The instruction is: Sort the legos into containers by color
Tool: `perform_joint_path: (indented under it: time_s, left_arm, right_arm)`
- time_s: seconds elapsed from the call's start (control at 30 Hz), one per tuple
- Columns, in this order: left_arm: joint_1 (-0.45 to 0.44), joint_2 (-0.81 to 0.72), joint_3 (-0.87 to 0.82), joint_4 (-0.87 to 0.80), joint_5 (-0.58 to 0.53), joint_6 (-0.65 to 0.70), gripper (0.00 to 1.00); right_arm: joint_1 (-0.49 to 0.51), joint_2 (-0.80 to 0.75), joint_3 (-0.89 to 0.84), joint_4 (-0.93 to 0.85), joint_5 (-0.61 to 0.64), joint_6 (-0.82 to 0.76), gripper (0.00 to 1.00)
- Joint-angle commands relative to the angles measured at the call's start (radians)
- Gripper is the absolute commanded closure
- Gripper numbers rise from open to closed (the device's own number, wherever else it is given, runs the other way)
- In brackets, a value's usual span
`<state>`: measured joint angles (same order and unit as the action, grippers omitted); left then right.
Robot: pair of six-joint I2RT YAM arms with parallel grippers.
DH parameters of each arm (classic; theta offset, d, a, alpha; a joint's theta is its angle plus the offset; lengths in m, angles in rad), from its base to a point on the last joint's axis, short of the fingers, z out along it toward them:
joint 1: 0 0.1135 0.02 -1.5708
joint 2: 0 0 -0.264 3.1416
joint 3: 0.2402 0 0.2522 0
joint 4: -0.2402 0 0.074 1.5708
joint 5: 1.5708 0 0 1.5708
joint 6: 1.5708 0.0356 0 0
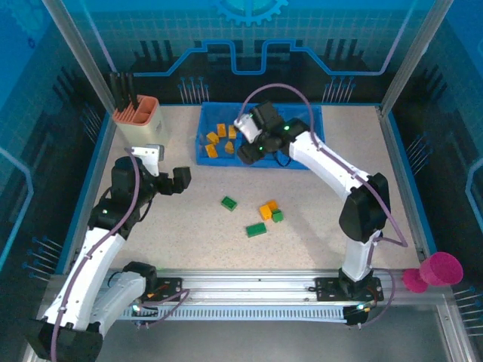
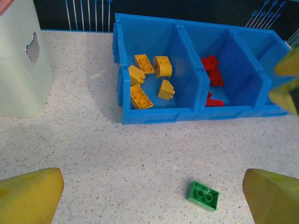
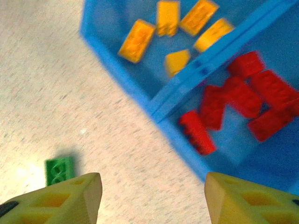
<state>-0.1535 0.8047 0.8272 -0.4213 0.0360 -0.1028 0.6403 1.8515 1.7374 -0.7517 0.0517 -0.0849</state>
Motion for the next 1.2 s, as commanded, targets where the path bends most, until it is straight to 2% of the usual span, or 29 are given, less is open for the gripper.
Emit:
perform_joint_path:
  time_s: [0.0,0.17,0.37,0.67,0.97,1.17]
  left_arm:
    - [0.0,-0.015,0.021,-0.009,0.028,0.001,0.01]
    - [0.0,-0.021,0.023,-0.011,0.035,-0.001,0.01]
    - [0.0,-0.043,0.005,-0.007,0.03,-0.003,0.01]
    - [0.0,-0.05,0.006,-0.007,0.031,-0.003,0.01]
    - [0.0,-0.038,0.005,-0.007,0.038,-0.004,0.01]
    - [0.0,-0.032,0.006,-0.006,0.035,-0.004,0.01]
  right_arm:
    - [0.073,-0.053,-0.09,-0.008,0.003,0.09,0.39]
    - [0.171,-0.07,-0.185,0.061,-0.038,0.152,0.38]
    - [0.252,0.041,-0.161,0.06,-0.023,0.113,0.36]
    - [0.255,0.222,-0.019,-0.033,-0.031,0.058,0.29]
    - [0.251,0.312,0.029,-0.057,-0.021,0.039,0.28]
    - [0.242,0.342,0.039,-0.083,0.04,0.038,0.27]
